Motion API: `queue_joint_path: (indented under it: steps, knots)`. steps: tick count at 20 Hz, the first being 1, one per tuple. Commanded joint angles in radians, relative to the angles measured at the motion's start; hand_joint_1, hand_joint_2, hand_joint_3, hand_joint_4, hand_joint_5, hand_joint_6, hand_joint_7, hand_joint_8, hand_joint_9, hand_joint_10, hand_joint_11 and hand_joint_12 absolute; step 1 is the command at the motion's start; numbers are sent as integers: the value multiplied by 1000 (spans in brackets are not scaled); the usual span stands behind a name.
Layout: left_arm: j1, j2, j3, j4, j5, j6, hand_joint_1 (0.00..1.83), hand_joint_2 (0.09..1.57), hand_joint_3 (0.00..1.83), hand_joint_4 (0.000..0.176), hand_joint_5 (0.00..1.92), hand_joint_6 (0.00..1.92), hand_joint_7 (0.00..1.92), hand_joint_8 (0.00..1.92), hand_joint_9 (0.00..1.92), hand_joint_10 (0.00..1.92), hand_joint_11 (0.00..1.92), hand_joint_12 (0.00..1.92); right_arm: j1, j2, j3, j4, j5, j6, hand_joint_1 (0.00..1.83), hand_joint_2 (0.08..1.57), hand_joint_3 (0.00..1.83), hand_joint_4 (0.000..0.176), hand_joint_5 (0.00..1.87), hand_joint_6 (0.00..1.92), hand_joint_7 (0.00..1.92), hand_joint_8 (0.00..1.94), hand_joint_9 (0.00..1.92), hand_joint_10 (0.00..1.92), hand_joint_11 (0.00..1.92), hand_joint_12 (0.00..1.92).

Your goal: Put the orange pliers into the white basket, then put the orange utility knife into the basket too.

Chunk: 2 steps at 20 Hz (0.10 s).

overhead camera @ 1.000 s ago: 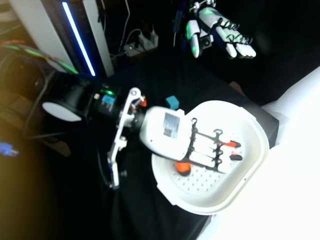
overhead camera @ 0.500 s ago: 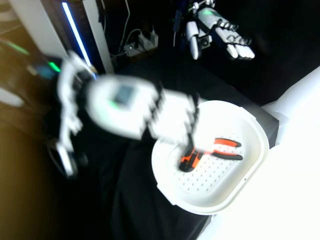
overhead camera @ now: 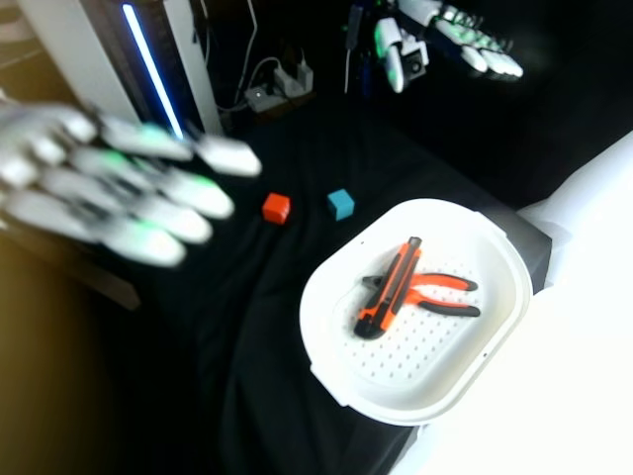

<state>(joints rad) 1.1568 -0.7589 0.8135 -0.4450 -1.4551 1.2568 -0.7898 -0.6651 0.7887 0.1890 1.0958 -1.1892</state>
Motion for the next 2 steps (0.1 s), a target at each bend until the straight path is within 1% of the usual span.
queue_joint_path:
  steps: [1, 2]
  knots:
    - [1, 16, -3, 11, -182, -2, 78, 1228, 0, 154, 0, 0, 0, 0, 0, 0, 0, 0, 6, 10, -4, -2, 196, -1, 211, 1009, 0, 138, 0, 0, 0, 0, 0, 0, 0, 0]
    - [14, 27, -10, 11, -219, -2, 23, 1198, 0, 172, 0, 0, 0, 0, 0, 0, 0, 0, 4, 17, -9, -2, 232, -1, 186, 1010, 0, 116, 0, 0, 0, 0, 0, 0, 0, 0]
